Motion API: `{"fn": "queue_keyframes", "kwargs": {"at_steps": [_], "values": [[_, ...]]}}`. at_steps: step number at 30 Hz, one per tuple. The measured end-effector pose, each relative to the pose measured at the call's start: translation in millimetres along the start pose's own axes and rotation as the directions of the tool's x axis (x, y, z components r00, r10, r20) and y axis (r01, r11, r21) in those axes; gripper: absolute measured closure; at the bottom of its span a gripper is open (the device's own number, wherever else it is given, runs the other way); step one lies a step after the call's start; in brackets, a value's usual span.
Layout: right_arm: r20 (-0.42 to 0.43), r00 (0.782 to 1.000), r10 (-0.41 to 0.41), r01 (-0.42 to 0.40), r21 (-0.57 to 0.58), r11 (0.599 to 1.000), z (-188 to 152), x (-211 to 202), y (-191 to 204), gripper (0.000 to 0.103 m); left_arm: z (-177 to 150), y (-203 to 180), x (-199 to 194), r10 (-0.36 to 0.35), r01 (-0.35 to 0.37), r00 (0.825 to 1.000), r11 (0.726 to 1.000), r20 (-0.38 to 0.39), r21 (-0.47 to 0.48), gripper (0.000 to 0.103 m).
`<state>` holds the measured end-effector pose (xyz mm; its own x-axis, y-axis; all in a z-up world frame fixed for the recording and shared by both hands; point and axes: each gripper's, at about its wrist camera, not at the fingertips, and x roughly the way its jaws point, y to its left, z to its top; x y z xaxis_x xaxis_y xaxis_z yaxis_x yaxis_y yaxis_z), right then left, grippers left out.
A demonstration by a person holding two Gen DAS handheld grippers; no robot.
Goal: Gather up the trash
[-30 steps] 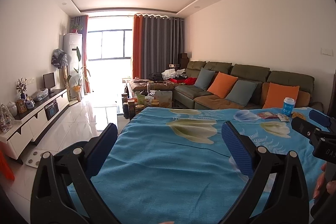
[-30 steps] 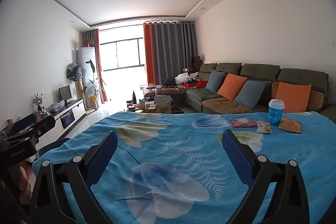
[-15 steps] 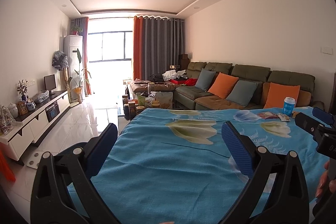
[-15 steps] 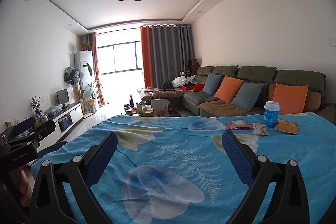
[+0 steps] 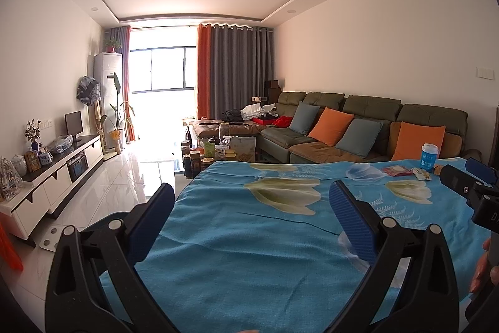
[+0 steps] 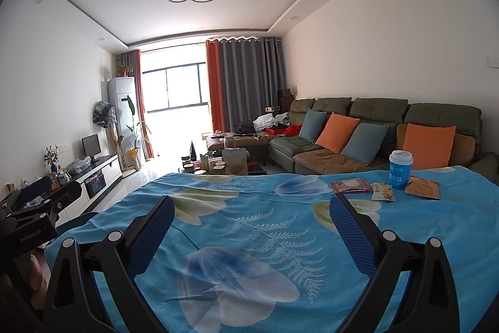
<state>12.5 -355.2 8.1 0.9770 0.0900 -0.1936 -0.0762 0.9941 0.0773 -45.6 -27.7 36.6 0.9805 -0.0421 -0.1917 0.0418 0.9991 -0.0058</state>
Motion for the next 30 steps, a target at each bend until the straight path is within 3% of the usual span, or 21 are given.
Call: {"fn": "queue_keyframes", "kwargs": {"at_steps": [30], "values": [[-0.003, 1.0, -0.008, 0.008, 0.004, 1.0, -0.9, -0.6, -1.7, 0.007, -2.1, -0.7, 2.9, -0.002, 0.002, 1.0, 1.0, -0.006, 0.004, 0.006]]}}
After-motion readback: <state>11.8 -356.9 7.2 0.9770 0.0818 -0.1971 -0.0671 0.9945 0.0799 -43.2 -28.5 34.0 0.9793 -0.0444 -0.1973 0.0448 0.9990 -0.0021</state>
